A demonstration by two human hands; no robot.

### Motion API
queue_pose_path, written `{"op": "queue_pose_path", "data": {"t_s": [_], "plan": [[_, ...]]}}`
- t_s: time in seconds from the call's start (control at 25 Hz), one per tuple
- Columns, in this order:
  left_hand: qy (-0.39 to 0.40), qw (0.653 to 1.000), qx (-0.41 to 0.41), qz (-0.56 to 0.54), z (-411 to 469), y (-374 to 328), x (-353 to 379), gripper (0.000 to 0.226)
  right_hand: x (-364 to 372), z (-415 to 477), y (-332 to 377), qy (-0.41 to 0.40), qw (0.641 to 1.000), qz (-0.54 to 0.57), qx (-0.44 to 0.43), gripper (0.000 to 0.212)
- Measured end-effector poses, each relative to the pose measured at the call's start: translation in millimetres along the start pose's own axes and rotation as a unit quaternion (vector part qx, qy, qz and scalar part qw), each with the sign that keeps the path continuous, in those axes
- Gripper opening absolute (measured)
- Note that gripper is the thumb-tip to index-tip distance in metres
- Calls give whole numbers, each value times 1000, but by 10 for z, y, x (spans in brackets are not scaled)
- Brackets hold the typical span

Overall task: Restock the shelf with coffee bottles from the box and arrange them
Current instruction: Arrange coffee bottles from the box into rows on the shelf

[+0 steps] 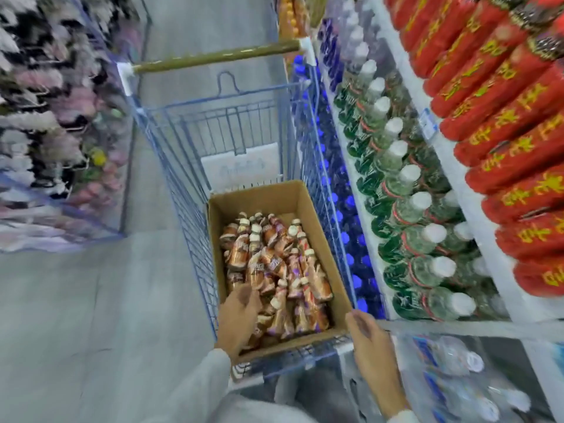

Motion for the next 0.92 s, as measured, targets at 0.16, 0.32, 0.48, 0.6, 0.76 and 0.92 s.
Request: {"op": "queue_pose_path", "data": {"t_s": [0.16, 0.32, 0.48, 0.6, 0.76, 0.92], "plan": [[3, 989, -142, 43, 591, 23, 250, 53, 187, 82, 63, 21, 999, -32, 8, 23], [24, 970, -237, 52, 1191, 305, 533, 80, 261, 142, 44, 58, 996, -65, 13, 15], [-24, 962, -260, 83, 1510, 448, 780, 88, 225, 220, -54, 64, 994, -68, 54, 13], [-53, 942, -247, 219, 1545, 532, 940, 97, 201, 256, -97, 69, 992, -73, 75, 10], [-5, 945, -226, 236, 1543, 662, 943, 75, 203, 294, -92, 95, 988, -100, 70, 13], [51, 971, -222, 73, 1215, 552, 617, 77, 310, 391, 48, 130, 983, -124, 39, 19]]}}
Point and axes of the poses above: each hand's wrist, its own z-axis towards the middle knuckle, its own x-axis out of the palm, y = z × x, the point moved 3 cm from there along z, towards the middle knuckle, and after that the axes turned 3 degrees about -y, right-handed, at the moved point
